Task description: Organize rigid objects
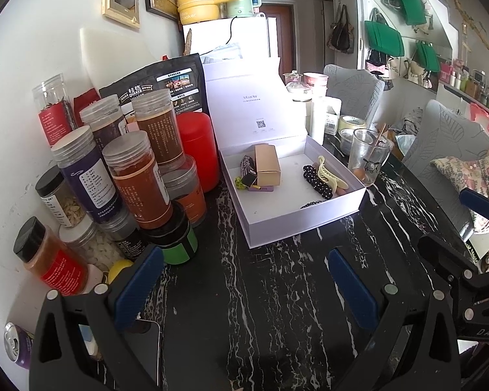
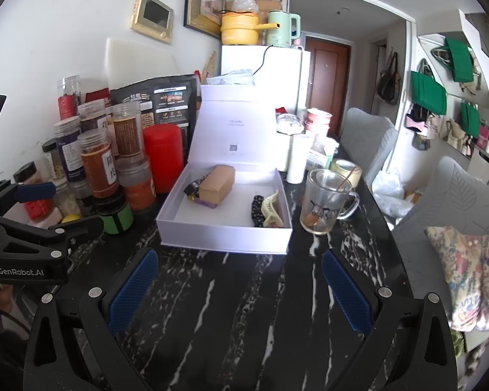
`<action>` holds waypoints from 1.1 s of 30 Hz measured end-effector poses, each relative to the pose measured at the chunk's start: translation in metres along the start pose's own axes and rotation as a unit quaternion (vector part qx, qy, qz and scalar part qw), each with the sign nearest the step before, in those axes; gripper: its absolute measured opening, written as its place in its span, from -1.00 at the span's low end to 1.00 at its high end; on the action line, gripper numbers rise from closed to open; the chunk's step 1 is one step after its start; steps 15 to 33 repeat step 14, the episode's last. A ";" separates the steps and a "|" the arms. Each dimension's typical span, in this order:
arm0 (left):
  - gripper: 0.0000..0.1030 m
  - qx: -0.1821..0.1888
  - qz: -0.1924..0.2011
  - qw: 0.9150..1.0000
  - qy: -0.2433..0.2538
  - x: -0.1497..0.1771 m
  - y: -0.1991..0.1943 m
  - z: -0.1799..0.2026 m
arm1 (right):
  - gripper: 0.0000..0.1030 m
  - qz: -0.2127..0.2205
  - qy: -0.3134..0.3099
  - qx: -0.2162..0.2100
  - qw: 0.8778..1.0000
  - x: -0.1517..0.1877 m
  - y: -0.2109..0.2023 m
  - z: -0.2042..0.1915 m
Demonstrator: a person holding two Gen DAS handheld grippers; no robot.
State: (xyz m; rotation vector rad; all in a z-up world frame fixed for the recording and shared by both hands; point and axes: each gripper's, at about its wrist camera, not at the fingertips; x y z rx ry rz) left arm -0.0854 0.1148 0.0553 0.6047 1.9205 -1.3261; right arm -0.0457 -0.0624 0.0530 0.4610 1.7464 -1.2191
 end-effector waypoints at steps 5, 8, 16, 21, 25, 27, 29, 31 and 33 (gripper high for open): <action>1.00 -0.002 0.000 1.000 0.003 -0.001 0.001 0.001 | 0.99 -0.003 0.001 0.000 1.000 -0.001 0.003 0.002; 1.00 -0.005 0.001 1.000 0.003 -0.001 0.002 0.002 | 0.99 -0.003 0.002 0.001 1.000 -0.001 0.003 0.002; 1.00 -0.004 -0.007 1.000 0.001 -0.001 0.009 0.004 | 0.99 -0.009 0.009 0.002 1.000 0.000 0.011 0.008; 1.00 -0.004 -0.007 1.000 0.001 -0.001 0.009 0.004 | 0.99 -0.009 0.009 0.002 1.000 0.000 0.011 0.008; 1.00 -0.004 -0.007 1.000 0.001 -0.001 0.009 0.004 | 0.99 -0.009 0.009 0.002 1.000 0.000 0.011 0.008; 1.00 -0.004 -0.007 1.000 0.001 -0.001 0.009 0.004 | 0.99 -0.009 0.009 0.002 1.000 0.000 0.011 0.008; 1.00 -0.004 -0.007 1.000 0.001 -0.001 0.009 0.004 | 0.99 -0.009 0.009 0.002 1.000 0.000 0.011 0.008; 1.00 -0.004 -0.007 1.000 0.001 -0.001 0.009 0.004 | 0.99 -0.009 0.009 0.002 1.000 0.000 0.011 0.008; 1.00 -0.004 -0.007 1.000 0.001 -0.001 0.009 0.004 | 0.99 -0.009 0.009 0.002 1.000 0.000 0.011 0.008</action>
Point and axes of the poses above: each gripper's, at about its wrist camera, not at the fingertips, and y roughly the way its jaws point, z to its right, x to its underside, and after that the axes turned 13 degrees about -x, right-handed
